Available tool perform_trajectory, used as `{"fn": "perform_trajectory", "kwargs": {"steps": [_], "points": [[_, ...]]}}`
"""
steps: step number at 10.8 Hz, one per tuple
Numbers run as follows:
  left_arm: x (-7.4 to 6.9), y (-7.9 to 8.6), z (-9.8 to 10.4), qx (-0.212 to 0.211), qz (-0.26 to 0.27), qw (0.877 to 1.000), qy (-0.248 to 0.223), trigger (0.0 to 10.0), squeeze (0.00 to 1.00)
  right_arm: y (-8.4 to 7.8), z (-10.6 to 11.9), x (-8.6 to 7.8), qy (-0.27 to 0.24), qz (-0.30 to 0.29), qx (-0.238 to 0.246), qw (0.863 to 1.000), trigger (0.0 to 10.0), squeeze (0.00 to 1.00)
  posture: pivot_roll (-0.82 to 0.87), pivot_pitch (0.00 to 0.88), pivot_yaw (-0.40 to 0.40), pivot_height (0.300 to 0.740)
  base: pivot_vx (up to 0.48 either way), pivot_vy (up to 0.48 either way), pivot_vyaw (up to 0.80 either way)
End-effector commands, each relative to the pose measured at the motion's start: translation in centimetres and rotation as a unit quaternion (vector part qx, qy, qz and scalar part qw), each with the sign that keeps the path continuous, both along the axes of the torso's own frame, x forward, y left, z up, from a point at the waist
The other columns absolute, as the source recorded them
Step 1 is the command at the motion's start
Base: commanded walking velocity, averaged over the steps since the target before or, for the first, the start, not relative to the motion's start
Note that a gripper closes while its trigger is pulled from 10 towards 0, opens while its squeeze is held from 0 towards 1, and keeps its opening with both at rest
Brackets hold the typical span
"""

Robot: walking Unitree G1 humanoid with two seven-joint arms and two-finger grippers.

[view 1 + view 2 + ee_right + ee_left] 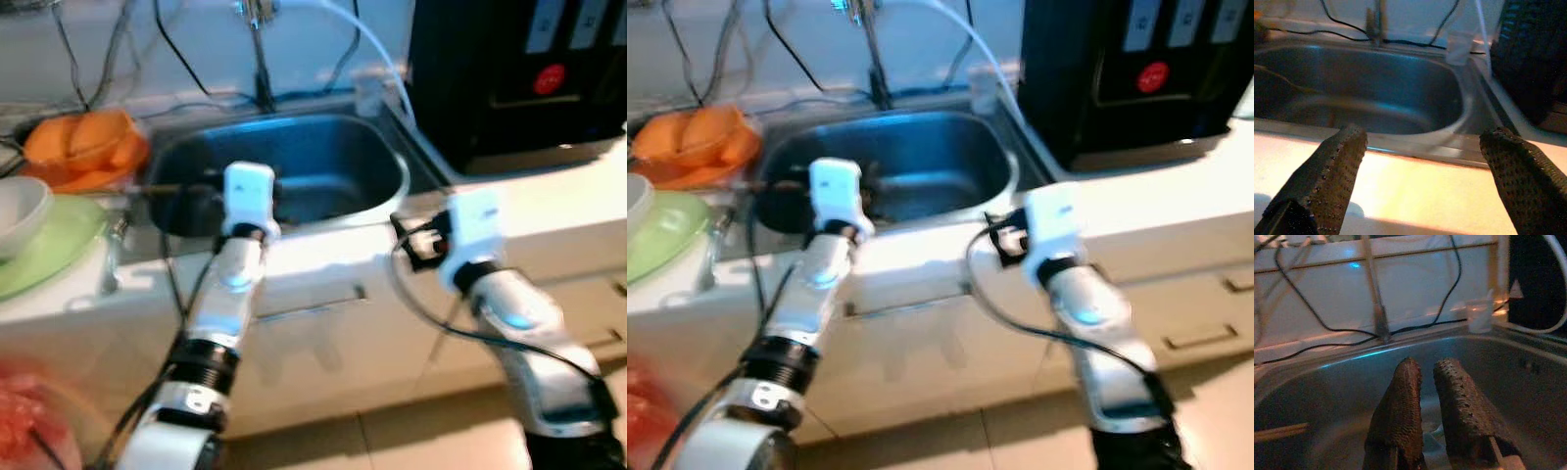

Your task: Kitchen organization

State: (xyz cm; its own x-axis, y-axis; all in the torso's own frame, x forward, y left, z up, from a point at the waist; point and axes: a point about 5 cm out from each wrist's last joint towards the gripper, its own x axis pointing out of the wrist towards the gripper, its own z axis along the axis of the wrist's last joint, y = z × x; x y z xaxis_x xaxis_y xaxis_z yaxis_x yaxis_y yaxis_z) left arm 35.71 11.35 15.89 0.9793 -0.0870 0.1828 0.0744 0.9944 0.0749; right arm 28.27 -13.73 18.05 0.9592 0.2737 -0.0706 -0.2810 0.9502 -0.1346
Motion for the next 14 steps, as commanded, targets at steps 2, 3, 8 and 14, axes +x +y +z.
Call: {"fn": "perform_trajectory", "kwargs": {"steps": [2, 3, 8, 14], "points": [[-0.1, 0.0, -0.4, -0.002, 0.007, 1.0, 0.013, 0.0, 0.0, -0.2, 0.1, 0.0, -0.001, -0.004, -0.002, 1.0, 10.0, 0.0, -0.15, 0.0, 0.088, 0.74, 0.0, 0.0, 0.0], [0.0, 0.1, -0.6, -0.004, 0.011, 1.0, 0.019, 0.0, 0.0, -0.2, 0.1, 0.0, -0.001, -0.005, -0.002, 1.0, 10.0, 0.0, -0.15, 0.0, 0.088, 0.74, 0.0, 0.0, 0.0], [0.1, 0.2, -0.3, -0.009, 0.017, 1.0, 0.015, 0.0, 0.0, -0.2, 0.5, 0.2, -0.014, 0.0, -0.009, 1.0, 10.0, 0.0, -0.15, 0.0, 0.087, 0.74, 0.0, 0.0, 0.51], [0.3, 0.1, 1.1, -0.026, 0.005, 1.0, -0.007, 0.0, 0.0, -0.1, 0.6, 0.2, -0.023, 0.002, -0.008, 1.0, 10.0, 0.0, -0.15, 0.0, 0.085, 0.74, 0.28, 0.0, 0.0]]}}
